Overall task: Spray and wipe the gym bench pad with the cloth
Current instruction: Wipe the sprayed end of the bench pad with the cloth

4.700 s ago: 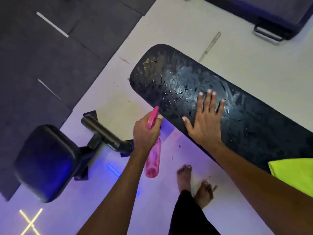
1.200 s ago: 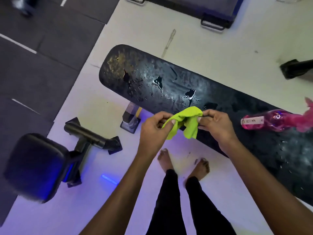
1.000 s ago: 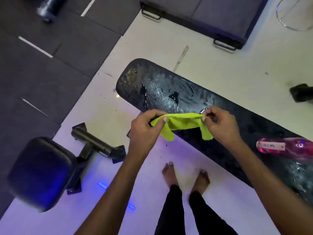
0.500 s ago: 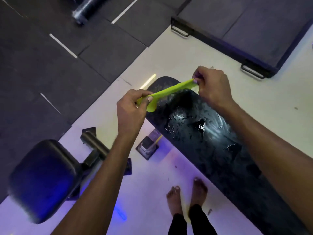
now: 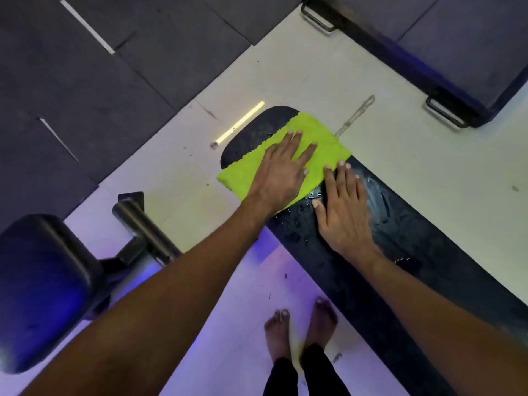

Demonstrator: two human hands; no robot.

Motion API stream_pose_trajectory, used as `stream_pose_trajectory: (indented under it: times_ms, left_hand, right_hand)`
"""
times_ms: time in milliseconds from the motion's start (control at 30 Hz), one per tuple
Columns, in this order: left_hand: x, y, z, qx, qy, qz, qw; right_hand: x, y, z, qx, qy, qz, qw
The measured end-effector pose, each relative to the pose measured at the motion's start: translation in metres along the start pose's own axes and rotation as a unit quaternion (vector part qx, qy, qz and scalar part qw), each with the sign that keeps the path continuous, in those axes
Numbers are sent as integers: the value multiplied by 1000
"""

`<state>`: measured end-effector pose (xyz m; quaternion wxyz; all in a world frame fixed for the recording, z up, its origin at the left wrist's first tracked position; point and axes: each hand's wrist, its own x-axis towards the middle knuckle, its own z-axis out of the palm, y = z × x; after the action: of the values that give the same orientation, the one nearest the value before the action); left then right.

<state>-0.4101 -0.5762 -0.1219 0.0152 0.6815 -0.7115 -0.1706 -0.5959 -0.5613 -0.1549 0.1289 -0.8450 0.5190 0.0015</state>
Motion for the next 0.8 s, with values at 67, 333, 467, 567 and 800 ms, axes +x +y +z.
stream_pose_trajectory:
  times_ms: [67,333,467,567,800]
  left_hand:
    - [24,-11,11,53,-33,31,998]
    - [-2,-43,33,26,71,-142,987]
    - [13,-25,38,39,70,-146,986]
    - [47,-44,27,48,47,-58,996]
    - [5,-80,26,11,79,-164,983]
  right_hand:
    - [3,1,6,-1,18,7,1000]
    - [24,-3,13,-35,9,16,999]
    - [23,-4,20,-61,32,27,997]
    - [24,-3,24,-70,40,23,997]
    - [25,-3,23,-70,44,23,996]
